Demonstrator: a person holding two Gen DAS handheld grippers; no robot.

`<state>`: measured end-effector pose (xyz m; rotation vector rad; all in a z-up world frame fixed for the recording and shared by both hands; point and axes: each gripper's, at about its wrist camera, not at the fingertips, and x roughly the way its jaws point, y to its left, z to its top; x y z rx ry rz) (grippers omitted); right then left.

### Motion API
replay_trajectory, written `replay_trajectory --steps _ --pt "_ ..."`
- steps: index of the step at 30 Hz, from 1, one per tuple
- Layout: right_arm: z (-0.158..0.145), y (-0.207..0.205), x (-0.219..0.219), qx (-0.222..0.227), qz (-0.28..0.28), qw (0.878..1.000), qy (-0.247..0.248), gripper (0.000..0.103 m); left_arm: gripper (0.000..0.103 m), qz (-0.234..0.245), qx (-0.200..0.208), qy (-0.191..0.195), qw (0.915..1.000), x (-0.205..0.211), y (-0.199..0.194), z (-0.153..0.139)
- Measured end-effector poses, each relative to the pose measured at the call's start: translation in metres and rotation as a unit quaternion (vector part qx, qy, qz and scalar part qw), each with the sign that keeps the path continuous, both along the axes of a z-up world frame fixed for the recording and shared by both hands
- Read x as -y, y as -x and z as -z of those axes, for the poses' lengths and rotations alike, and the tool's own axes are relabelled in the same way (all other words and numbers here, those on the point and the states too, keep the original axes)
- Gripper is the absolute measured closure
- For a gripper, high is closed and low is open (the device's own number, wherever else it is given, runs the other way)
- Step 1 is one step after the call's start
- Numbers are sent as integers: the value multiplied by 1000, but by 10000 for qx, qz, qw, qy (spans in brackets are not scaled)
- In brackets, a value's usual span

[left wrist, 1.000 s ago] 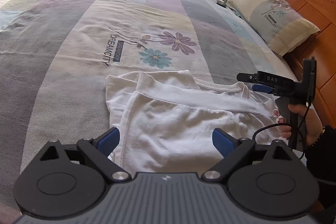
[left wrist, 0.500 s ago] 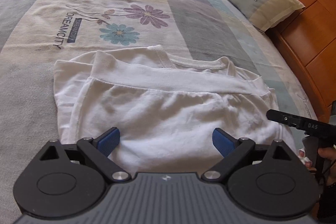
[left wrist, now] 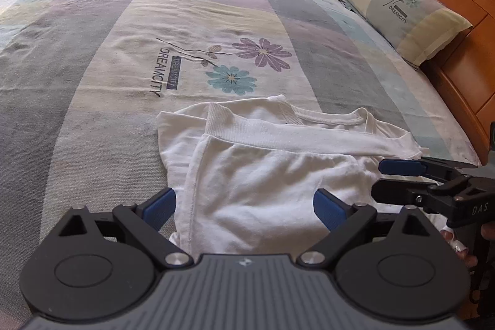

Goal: Fold clothes

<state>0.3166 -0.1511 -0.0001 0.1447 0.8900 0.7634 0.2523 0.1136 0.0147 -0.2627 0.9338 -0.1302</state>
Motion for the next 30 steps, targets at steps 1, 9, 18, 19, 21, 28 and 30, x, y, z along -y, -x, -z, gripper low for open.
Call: replay_trajectory --steps 1,9,18,19,21,28,30 --pt "4 -2 -10 -81 -89 9999 -47 0 8 31 -6 38 10000 -2 1 1" --pt "25 -35 -46 10 246 9985 495 0 8 286 62 198 9994 -21 1 1" --pt "-6 -5 -19 400 1090 9875 1067 0 8 884 124 226 9958 -19 -21 0" --pt "-4 -2 -14 371 1231 9845 1196 0 8 982 128 242 9948 -16 -23 -1" --pt "1 2 -3 255 1571 9766 1445 0 8 1134 127 238 9932 -10 -27 -2" --pt "22 5 25 -183 2218 9594 1731 0 8 1635 264 261 9859 16 -35 -11" --pt "33 3 27 -378 2256 9560 1839 0 8 1702 258 263 9847 22 -36 -11"
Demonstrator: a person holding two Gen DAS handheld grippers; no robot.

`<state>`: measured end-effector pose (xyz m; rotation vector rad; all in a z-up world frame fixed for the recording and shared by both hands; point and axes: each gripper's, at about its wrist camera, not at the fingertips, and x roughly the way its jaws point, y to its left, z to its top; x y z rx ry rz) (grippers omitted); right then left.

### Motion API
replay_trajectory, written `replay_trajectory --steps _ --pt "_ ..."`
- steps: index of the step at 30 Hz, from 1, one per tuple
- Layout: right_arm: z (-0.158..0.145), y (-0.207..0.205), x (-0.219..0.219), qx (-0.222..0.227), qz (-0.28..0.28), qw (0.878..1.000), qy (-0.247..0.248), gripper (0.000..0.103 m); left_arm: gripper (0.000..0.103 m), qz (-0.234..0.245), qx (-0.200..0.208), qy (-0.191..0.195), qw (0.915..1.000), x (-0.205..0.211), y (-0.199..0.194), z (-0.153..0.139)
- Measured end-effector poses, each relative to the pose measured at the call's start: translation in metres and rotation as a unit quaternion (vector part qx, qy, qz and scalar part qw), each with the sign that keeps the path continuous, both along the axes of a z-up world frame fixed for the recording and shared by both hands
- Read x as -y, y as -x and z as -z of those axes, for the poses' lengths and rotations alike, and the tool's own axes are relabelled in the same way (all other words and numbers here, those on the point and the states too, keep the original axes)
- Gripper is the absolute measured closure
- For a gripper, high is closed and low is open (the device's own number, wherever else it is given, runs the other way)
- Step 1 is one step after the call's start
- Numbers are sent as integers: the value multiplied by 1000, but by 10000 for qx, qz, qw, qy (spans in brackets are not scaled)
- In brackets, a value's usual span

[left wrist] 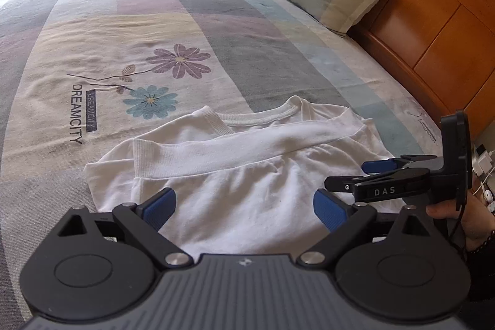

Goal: Fold clothes

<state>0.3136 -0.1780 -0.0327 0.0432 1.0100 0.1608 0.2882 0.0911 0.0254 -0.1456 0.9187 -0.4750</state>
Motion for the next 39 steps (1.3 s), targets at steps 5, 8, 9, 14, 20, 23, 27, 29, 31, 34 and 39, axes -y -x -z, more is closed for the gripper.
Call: replay_trajectory --steps 5,8,9,14,20,23,27,29,31,34,39 --pt "8 0 -4 22 -231 9994 242 0 8 75 -190 230 9995 10 0 14" --pt "8 -1 -1 19 -325 9992 210 0 7 -86 -507 515 9973 7 -1 33" --pt "8 -2 -1 25 -361 9991 200 0 7 -242 -603 418 9970 5 -1 40" --pt "8 1 2 118 -573 9981 178 0 7 -629 -632 463 9949 -12 5 45" --pt "8 4 6 194 -838 9962 112 0 6 -864 -582 530 9931 -20 9 33" --pt "8 4 8 211 -903 9956 88 0 7 -1069 -773 531 9898 -25 13 44" --pt "9 7 11 272 -978 9948 25 0 7 -1280 -811 883 9845 -40 18 38" --pt "9 7 11 289 -1019 9944 15 0 7 -1356 -723 977 9833 -50 20 31" --pt "9 7 11 295 -1030 9942 5 0 7 -1461 -658 1057 9814 -62 22 26" --pt "9 8 11 300 -1028 9942 29 0 7 -1721 -740 1272 9740 -81 24 30" --pt "8 7 11 264 -1081 9938 51 0 7 -2041 -953 1869 9562 -102 30 48"
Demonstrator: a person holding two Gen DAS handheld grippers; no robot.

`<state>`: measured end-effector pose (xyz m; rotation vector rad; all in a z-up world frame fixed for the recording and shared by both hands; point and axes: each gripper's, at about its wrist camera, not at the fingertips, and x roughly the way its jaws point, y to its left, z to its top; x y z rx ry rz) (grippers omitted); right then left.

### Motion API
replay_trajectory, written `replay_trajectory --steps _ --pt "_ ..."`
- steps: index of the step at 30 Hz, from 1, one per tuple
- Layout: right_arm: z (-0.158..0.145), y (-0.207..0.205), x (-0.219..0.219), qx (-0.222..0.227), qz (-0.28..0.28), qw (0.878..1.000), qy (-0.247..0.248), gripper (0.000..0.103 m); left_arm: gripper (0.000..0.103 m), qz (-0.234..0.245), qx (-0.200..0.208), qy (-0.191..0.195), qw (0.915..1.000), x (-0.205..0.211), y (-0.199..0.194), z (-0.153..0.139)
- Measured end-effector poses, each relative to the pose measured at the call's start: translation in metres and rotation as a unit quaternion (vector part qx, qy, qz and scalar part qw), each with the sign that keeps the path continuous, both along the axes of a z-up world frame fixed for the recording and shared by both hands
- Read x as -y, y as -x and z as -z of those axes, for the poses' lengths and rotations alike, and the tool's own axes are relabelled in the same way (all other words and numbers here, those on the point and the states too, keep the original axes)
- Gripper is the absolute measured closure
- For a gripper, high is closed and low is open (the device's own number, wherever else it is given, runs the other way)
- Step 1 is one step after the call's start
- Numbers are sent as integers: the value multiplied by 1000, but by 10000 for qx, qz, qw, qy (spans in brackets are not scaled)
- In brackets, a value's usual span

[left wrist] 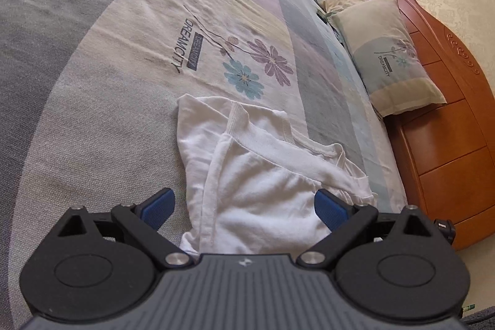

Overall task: Fold clothes
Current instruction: 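Roll the left tool and bring it to the sweatshirt's side edge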

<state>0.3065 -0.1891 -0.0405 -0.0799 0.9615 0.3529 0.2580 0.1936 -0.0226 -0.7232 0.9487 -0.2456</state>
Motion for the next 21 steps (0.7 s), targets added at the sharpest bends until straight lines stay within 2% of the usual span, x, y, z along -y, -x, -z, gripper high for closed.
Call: replay_trajectory --steps 4,8,12,17,21 --pt "-13 -6 -4 -335 72 9994 51 0 7 -31 38 247 9997 -7 4 10" --pt "-35 -5 -9 -385 156 9974 -588 0 7 64 52 620 9980 -15 1 20" --pt "-48 -4 -30 -348 92 9961 -801 0 7 326 -1 1132 9930 -20 -10 34" --pt "-50 3 -53 -346 -15 9972 -666 0 7 612 -146 1557 9858 -23 -32 48" --pt "-51 6 -56 -332 135 9970 -684 0 7 859 -167 1824 9793 -22 -55 52"
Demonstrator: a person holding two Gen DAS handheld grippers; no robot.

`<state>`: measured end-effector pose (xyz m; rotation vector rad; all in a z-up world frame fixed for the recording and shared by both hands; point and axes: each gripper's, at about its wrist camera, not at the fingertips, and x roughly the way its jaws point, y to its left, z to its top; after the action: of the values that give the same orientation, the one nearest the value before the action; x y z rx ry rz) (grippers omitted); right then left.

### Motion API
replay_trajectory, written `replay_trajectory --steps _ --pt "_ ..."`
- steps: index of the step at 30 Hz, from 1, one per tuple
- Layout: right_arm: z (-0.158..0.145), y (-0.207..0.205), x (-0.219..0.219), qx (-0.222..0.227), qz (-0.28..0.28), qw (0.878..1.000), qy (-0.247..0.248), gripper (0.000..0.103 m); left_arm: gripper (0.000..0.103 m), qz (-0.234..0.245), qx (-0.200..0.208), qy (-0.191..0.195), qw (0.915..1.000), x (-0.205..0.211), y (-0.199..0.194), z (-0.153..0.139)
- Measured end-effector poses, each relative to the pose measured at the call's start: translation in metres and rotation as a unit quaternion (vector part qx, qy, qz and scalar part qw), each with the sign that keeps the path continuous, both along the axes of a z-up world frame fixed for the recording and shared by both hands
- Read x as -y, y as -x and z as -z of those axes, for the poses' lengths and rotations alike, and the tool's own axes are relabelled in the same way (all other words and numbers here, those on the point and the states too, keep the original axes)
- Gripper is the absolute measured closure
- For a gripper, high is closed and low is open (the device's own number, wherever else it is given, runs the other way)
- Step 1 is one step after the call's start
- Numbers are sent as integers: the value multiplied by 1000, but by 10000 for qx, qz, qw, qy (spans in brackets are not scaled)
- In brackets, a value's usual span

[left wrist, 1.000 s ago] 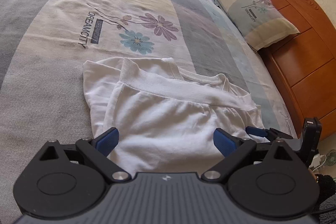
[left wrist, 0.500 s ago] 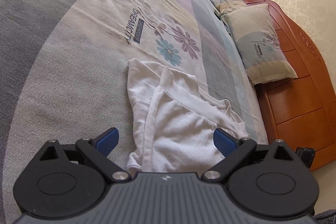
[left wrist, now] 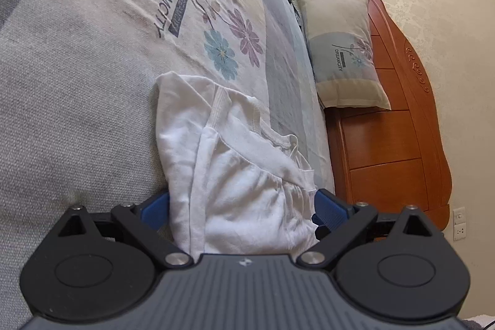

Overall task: Fold clothes
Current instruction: 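Roll the left tool and bring it to the sweatshirt's side edge, then close the left tool on the side edge of the white sweatshirt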

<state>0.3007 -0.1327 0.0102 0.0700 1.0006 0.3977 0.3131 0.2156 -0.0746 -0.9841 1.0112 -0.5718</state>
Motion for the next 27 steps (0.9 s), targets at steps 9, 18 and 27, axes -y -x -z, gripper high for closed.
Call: replay_trajectory --steps 9,18,27 --pt "5 7 -6 -57 275 9996 -59 0 3 119 174 60 9998 9 -6 -1" --pt "5 12 -9 -51 323 9994 -122 0 3 96 -291 1011 9944 -6 9 15" --pt "9 10 -6 -34 383 9990 -246 0 3 705 -598 731 9930 18 5 9"
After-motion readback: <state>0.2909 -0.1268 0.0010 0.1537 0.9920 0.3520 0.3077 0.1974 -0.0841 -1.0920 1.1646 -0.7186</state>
